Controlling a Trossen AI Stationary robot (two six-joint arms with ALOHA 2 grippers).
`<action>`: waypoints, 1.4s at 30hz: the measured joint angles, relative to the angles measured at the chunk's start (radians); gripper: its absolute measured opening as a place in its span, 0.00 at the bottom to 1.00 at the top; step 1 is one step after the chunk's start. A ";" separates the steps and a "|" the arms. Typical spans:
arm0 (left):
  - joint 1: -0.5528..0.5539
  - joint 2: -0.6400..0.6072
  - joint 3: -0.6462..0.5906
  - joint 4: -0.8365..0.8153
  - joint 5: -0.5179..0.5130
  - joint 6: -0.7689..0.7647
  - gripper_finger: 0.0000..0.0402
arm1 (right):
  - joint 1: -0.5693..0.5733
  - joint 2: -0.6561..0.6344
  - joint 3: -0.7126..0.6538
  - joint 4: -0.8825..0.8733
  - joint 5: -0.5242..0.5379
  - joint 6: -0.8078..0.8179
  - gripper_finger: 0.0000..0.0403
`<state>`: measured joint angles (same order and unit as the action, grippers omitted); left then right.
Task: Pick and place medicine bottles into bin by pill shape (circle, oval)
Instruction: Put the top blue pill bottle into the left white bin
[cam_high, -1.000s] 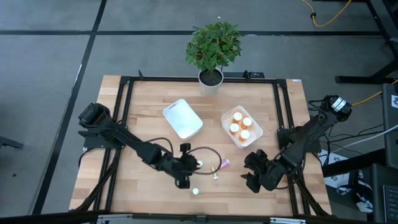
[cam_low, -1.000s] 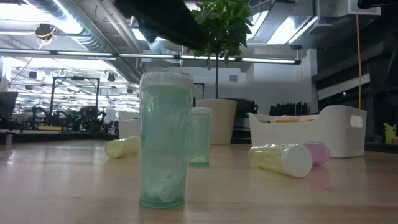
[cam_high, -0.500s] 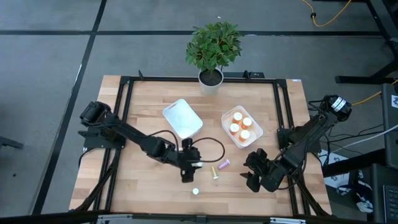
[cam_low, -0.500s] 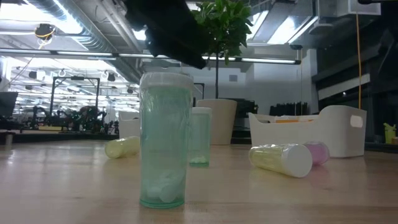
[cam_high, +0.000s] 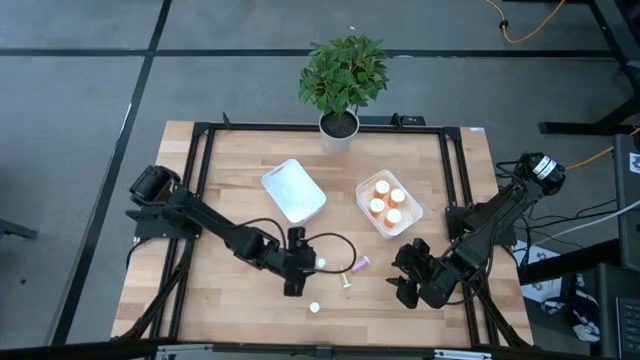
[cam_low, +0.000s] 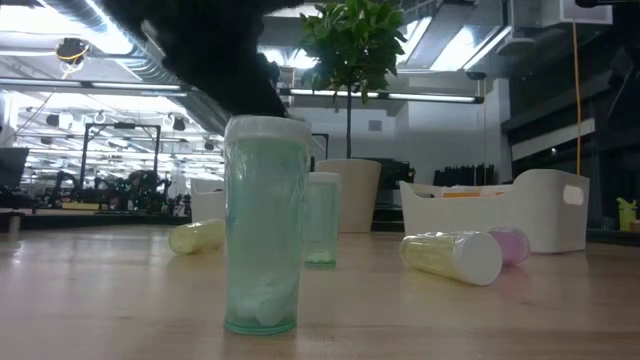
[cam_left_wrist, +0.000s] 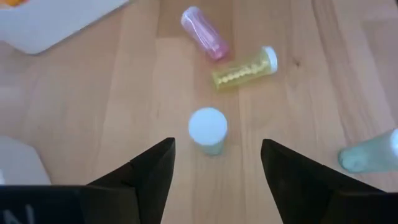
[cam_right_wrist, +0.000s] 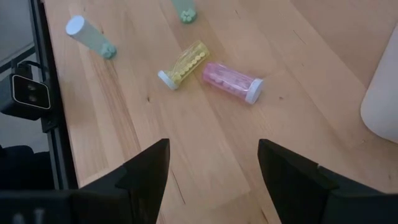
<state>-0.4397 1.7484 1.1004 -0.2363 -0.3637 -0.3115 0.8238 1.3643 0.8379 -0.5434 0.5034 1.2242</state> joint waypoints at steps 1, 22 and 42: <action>0.000 0.013 0.000 0.008 0.001 0.000 0.58 | 0.000 0.000 0.000 0.000 0.000 0.000 0.61; 0.049 0.098 -0.002 0.095 0.024 -0.001 0.58 | 0.000 0.000 0.000 0.000 -0.007 0.000 0.61; 0.046 0.110 -0.002 0.190 0.025 -0.001 0.32 | 0.000 0.000 0.001 -0.007 -0.008 0.001 0.61</action>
<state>-0.3939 1.8588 1.0988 -0.0468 -0.3386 -0.3123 0.8238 1.3643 0.8387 -0.5507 0.4958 1.2251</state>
